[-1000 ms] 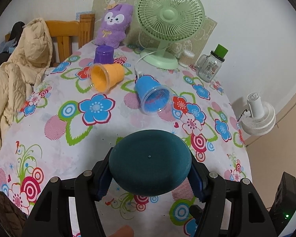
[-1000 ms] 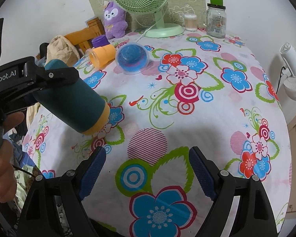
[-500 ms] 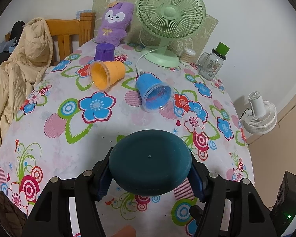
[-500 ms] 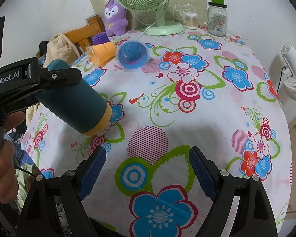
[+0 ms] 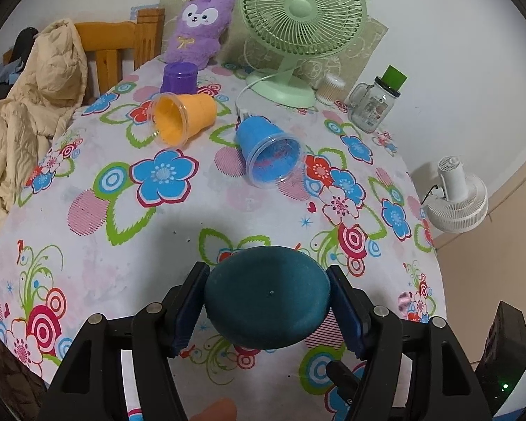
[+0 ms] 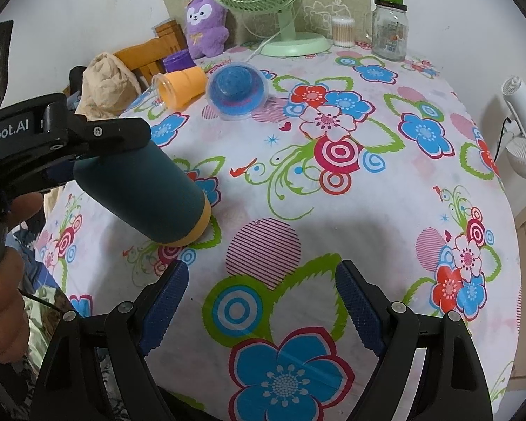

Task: Flip cup upside down
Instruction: 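Rotate the teal cup rim-down with the left gripper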

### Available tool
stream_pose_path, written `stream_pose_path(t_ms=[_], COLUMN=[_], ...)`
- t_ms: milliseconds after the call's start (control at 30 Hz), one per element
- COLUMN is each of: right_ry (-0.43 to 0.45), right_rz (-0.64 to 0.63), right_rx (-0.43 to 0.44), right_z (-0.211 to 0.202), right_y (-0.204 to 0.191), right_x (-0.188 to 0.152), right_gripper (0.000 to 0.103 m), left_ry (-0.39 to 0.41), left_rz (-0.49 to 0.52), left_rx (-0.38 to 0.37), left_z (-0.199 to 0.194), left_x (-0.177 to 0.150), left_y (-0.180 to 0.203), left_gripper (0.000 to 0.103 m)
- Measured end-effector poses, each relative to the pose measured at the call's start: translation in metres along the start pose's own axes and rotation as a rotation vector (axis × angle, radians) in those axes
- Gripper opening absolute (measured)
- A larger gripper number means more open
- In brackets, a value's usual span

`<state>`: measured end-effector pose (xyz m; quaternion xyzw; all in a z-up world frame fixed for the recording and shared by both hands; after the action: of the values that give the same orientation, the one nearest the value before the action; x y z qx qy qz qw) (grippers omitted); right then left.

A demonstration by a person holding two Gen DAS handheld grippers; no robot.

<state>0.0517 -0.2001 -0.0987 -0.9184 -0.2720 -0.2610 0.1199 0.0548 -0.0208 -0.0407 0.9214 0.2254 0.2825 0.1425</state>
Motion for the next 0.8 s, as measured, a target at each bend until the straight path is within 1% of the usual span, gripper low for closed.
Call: stream_pose_path(t_ms=[267, 333, 433, 533, 667, 733, 800], right_ry=[-0.001, 0.001, 0.001, 0.002, 0.005, 0.007, 0.009], right_rz=[-0.005, -0.005, -0.004, -0.004, -0.001, -0.001, -0.002], right_rx=[0.001, 0.000, -0.001, -0.003, -0.008, -0.012, -0.014], right_z=[0.000, 0.000, -0.001, -0.002, -0.005, -0.006, -0.008], right_y=[-0.002, -0.001, -0.001, -0.001, 0.000, 0.000, -0.001], right_x=[0.000, -0.001, -0.001, -0.001, -0.001, -0.001, -0.001], right_gripper=[0.088, 0.088, 0.088, 0.088, 0.088, 0.088, 0.088], left_ry=[-0.009, -0.016, -0.035, -0.035, -0.041, -0.038, -0.032], left_rz=[0.001, 0.008, 0.005, 0.011, 0.008, 0.014, 0.018], left_rx=[-0.018, -0.024, -0.049, -0.043, -0.056, -0.055, -0.056], left_z=[-0.002, -0.003, -0.003, -0.004, -0.006, -0.008, -0.010], left_x=[-0.001, -0.002, -0.004, -0.004, -0.004, -0.005, -0.005], left_y=[0.002, 0.003, 0.005, 0.007, 0.007, 0.007, 0.008], left_gripper=[0.070, 0.073, 0.074, 0.076, 0.077, 0.080, 0.081])
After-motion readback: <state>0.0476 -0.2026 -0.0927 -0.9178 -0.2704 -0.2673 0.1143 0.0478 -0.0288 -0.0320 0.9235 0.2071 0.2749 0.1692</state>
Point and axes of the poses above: each gripper's, at about its wrist camera, not at the fingertips, and z roughly the way its jaws point, y to its right, x to its top, the point moved 1 cm from there along z, roughly the way its jaws point, and after that the axes turned 10 degrees about -z, right-handed, at the moved point
